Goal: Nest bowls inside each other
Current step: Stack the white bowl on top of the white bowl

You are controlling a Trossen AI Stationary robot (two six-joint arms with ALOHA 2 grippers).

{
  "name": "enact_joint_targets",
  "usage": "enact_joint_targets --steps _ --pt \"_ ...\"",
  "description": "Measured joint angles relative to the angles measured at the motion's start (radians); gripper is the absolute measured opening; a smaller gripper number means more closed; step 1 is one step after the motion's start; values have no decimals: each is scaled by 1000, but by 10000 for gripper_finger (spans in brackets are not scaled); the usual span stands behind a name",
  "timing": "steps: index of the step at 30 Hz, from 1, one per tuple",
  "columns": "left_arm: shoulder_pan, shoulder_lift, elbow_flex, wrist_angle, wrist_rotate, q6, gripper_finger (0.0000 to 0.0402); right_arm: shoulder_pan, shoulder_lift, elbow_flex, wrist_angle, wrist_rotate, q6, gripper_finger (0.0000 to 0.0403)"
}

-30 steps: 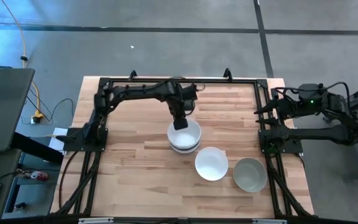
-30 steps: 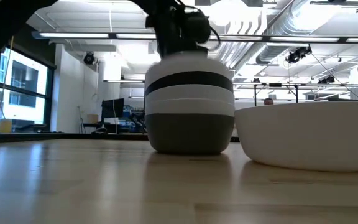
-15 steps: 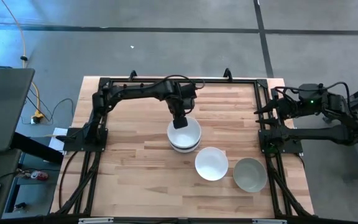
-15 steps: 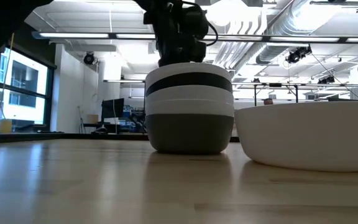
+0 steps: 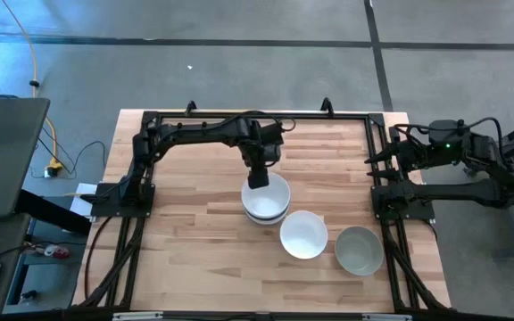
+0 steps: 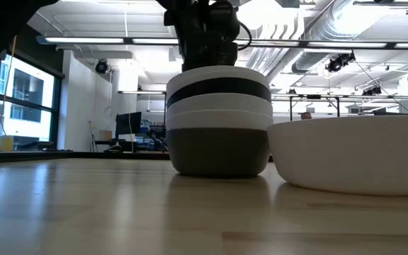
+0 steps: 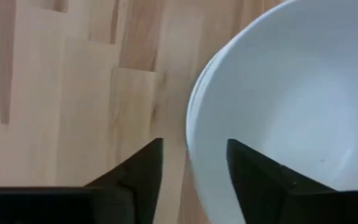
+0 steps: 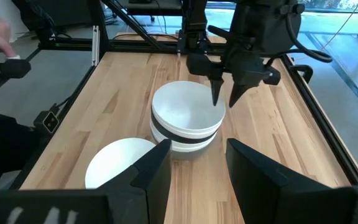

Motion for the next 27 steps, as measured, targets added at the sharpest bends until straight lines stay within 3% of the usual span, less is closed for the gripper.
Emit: enact_joint_targets --steps 6,15,21,27 --pt "22 -11 0 -6 -25 0 206 0 0 0 0 0 0 145" --pt "36 -83 1 -6 -21 14 210 0 0 0 0 0 -5 145" --pt "-27 -133 1 -6 4 15 183 0 0 0 0 0 -9 145" --pt "-114 -133 1 -1 44 48 127 0 0 0 0 0 -19 145"
